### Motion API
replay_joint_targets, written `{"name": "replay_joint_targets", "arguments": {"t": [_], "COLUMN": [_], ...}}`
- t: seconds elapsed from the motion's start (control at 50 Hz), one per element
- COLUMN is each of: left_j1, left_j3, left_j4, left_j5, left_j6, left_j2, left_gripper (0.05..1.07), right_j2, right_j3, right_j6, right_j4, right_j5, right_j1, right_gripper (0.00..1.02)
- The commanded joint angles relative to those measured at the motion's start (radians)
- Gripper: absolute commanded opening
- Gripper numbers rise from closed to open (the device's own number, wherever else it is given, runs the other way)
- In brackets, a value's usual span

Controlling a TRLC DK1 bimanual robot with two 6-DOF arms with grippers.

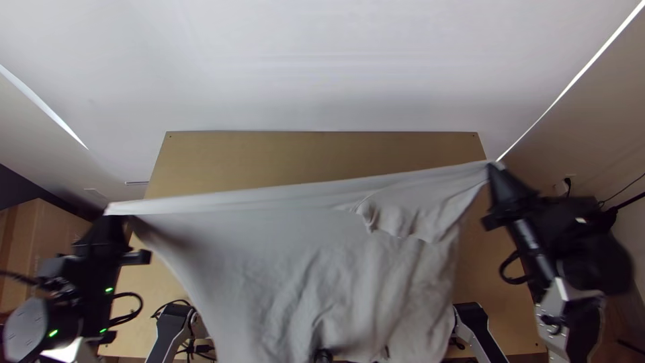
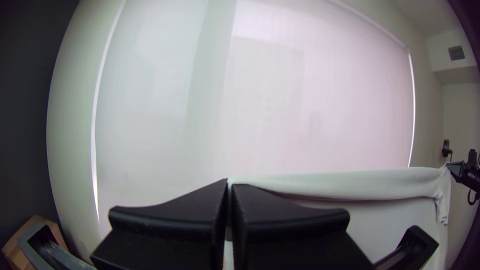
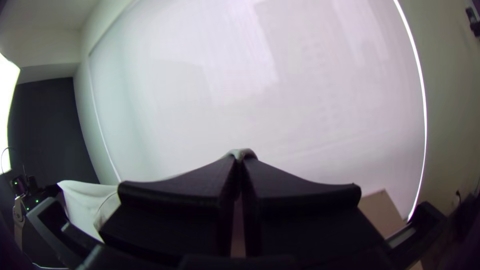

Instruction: Fold the t-shirt

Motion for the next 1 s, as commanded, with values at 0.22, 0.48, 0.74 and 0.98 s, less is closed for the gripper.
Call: {"name": "replay_joint_targets", "arguments": {"t": [0.22,0.48,0.74,0.98], "left_j1": [-0.032,0.005,0.031,0.065], "left_j3": [-0.408,-0.480,-0.401,-0.227], "left_j4": [0.196,0.439,0.640,0.738], "left_j5": [0.025,0.075,0.109,0.132], "left_j6": [-0.038,-0.036,-0.035,-0.035], "left_j2": [0.033,0.364,0.772,1.085], "left_gripper": [0.08,0.08,0.08,0.08], "right_j2": [0.005,0.396,0.777,1.045], "right_j3": [-0.463,-0.476,-0.316,-0.144], "right_j6": [0.058,0.064,0.063,0.061], "right_j4": [0.238,0.526,0.623,0.649], "right_j5": [0.062,0.103,0.103,0.106], "right_j1": [0.048,0.064,0.051,0.046], "right_gripper": [0.02,0.02,0.02,0.02]}}
